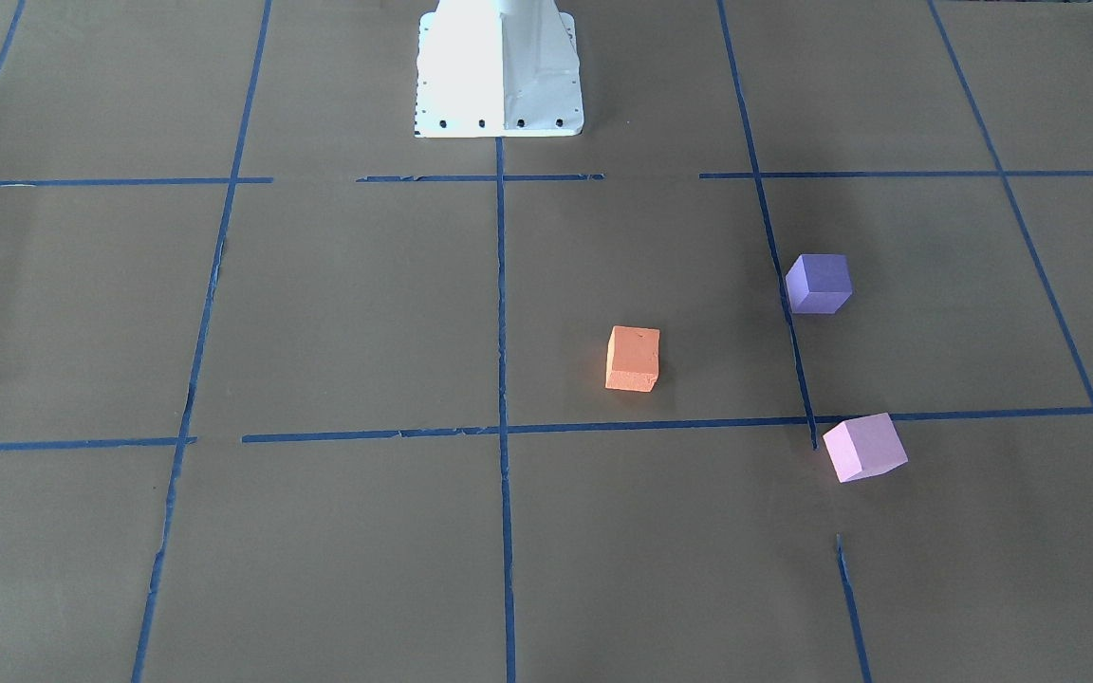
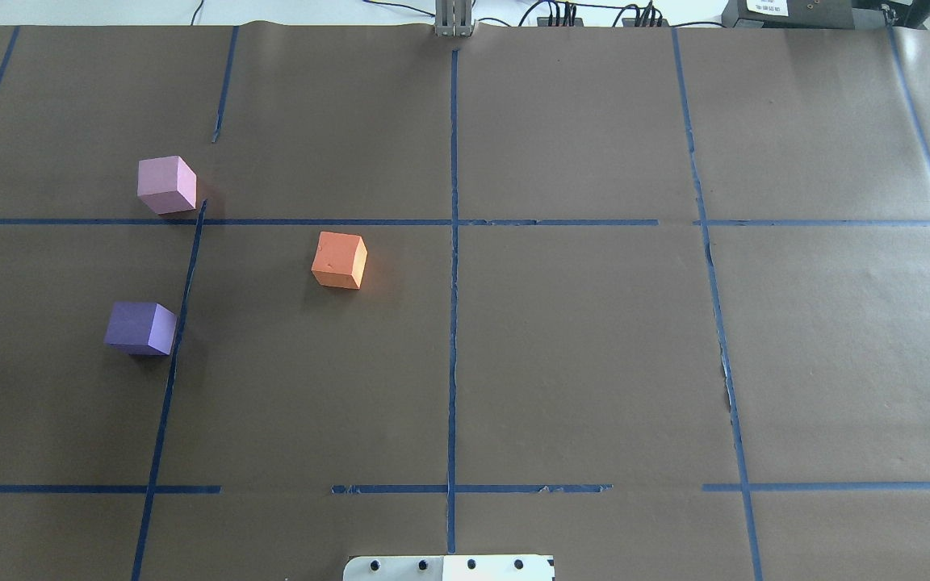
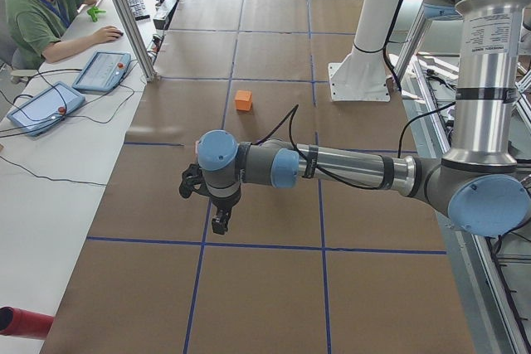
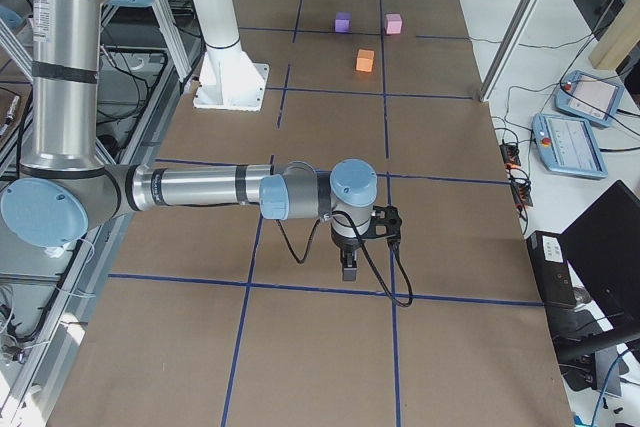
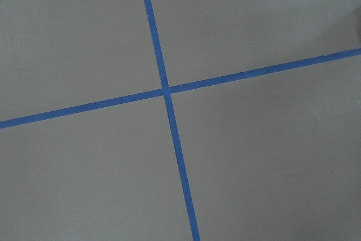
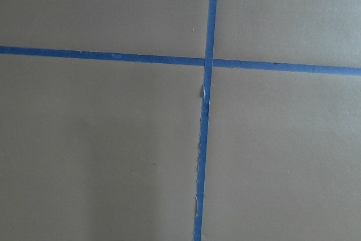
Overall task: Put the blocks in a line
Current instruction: 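Move the left arm in from rest toward the orange cube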
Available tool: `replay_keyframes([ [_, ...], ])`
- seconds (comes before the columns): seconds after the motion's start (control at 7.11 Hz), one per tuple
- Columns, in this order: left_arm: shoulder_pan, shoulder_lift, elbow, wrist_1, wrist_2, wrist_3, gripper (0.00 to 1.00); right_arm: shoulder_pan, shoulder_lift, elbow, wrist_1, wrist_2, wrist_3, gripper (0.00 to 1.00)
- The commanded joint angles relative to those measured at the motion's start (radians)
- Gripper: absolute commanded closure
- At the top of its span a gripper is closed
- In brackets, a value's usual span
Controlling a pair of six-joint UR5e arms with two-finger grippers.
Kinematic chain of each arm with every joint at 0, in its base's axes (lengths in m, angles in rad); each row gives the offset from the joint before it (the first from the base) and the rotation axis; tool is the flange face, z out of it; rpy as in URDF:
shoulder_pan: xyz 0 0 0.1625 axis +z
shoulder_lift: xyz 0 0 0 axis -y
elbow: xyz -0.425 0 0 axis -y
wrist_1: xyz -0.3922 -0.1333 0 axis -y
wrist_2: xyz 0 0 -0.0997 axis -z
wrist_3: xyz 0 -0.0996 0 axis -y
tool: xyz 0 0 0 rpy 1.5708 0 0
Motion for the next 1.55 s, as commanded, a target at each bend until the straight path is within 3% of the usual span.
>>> replay_keyframes([
  [0.0,0.0,-0.006,-0.013,-0.003,0.001,0.001,0.0,0.0,0.0,-0.001,0.0,0.0,0.0,0.0],
  [0.28,0.032,-0.07,-0.01,-0.005,-0.002,0.009,0.0,0.0,0.0,-0.001,0.0,0.0,0.0,0.0],
  [0.56,0.06,-0.069,-0.084,-0.022,-0.01,0.009,0.0,0.0,0.0,0.001,0.0,0.0,0.0,0.0],
  [0.7,0.136,-0.09,-0.096,-0.081,-0.01,-0.044,0.0,0.0,0.0,-0.001,0.0,0.0,0.0,0.0],
  [1.12,0.392,-0.324,-0.086,-0.092,0.009,-0.529,0.0,0.0,0.0,0.001,0.0,0.0,0.0,0.0],
  [1.41,0.631,-0.504,-0.026,-0.094,0.178,-0.841,0.0,0.0,0.0,-0.001,0.0,0.0,0.0,0.0],
])
